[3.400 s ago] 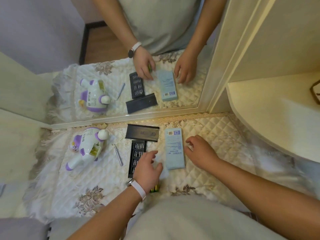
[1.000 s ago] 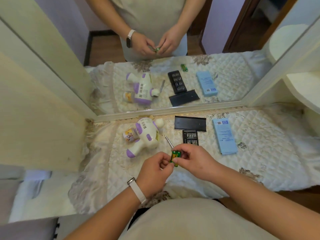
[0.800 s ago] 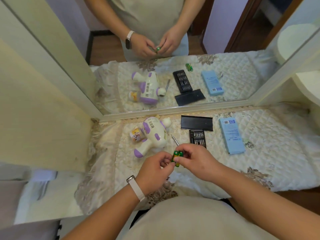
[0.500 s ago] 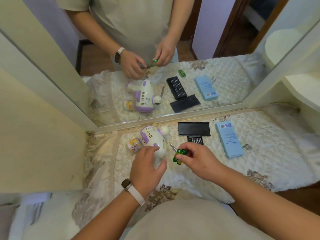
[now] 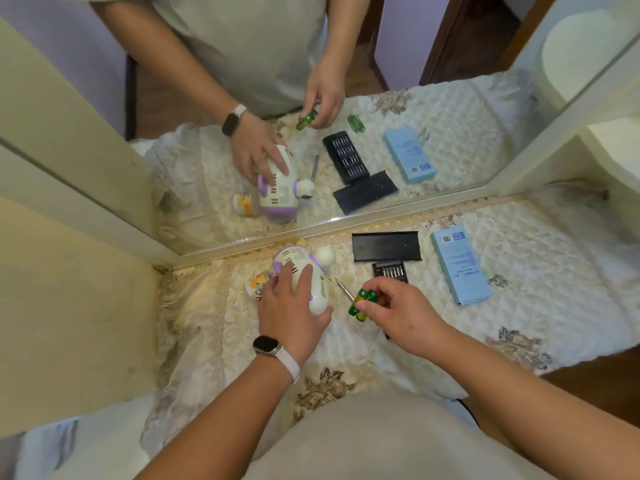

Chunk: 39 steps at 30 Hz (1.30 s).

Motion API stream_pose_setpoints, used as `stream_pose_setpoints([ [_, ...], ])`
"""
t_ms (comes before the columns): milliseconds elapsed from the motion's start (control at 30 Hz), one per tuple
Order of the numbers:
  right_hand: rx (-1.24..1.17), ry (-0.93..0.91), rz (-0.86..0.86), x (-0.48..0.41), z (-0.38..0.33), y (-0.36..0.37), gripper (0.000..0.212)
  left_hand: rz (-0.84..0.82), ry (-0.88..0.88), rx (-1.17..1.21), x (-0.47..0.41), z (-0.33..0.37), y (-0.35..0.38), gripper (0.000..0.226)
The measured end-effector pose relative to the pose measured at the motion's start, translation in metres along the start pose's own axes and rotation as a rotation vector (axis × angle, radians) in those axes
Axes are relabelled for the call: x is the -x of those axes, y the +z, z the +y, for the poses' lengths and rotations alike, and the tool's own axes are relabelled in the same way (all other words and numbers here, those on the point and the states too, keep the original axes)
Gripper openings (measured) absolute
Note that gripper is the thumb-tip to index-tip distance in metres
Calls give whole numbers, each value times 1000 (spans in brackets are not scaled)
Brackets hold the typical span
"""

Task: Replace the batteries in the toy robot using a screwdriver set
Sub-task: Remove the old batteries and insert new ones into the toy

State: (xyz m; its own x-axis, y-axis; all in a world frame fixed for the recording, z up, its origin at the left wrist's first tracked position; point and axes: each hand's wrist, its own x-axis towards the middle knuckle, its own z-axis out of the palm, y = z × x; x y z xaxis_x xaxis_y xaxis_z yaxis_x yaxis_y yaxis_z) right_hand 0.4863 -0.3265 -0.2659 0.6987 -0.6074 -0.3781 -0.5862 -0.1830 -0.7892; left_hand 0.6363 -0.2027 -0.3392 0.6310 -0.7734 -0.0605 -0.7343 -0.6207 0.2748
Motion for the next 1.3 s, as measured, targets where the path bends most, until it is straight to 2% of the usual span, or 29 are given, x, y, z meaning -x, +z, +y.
stream_pose_setpoints([
  [133,16,-4,-14,-7,-4,-1,12,26,-2,101,-2,-5,-6,72],
  [267,15,-14,-31,-14,-12,0,7,180,-6,198,-3,-10,-17,62],
  [367,-35,-29,-28,-15,-23,0,4,265,-70,323,1,-15,-28,63],
  [533,-98,-107,8,-9,-53,-3,4,313,-129,549,17,-14,-46,72],
  [767,-123,-240,82,7,-100,-12,8,416,-47,848,31,10,-87,66],
  [1067,-123,-314,122,34,-136,-24,8,453,129,867,43,25,-121,64],
  [1233,-8,-362,156,45,-140,-20,15,437,124,865,50,29,-128,64],
  [1300,81,-392,199,49,-140,-17,9,429,114,860,52,29,-128,65],
])
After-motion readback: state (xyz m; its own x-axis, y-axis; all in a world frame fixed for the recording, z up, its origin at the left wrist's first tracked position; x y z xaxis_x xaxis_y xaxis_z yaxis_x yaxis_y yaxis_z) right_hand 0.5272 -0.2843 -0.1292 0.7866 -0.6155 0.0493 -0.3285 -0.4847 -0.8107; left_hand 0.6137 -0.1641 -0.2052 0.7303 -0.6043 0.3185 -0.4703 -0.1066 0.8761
